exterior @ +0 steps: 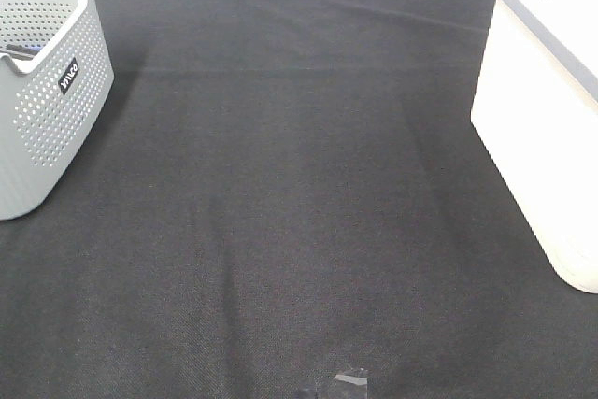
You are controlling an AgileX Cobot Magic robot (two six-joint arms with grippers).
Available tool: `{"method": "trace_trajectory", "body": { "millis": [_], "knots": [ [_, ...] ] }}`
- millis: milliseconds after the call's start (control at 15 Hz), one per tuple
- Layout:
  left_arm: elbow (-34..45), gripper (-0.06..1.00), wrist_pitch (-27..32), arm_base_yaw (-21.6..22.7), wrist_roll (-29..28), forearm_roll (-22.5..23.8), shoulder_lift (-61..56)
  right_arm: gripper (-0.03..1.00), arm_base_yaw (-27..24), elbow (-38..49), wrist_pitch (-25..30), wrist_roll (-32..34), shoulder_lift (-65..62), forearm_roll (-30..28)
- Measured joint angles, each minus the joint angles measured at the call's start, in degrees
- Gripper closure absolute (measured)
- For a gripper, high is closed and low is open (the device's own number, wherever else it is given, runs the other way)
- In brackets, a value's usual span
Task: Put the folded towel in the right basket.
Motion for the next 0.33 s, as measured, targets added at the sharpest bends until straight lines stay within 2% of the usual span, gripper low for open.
{"method": "trace_trajectory", "body": {
  "millis": [333],
  "knots": [
    [0.0,-0.04,0.0,0.0,0.0,0.0,0.0,0.0,0.0,0.0,0.0,0.0,0.0,0.0]
  ]
}}
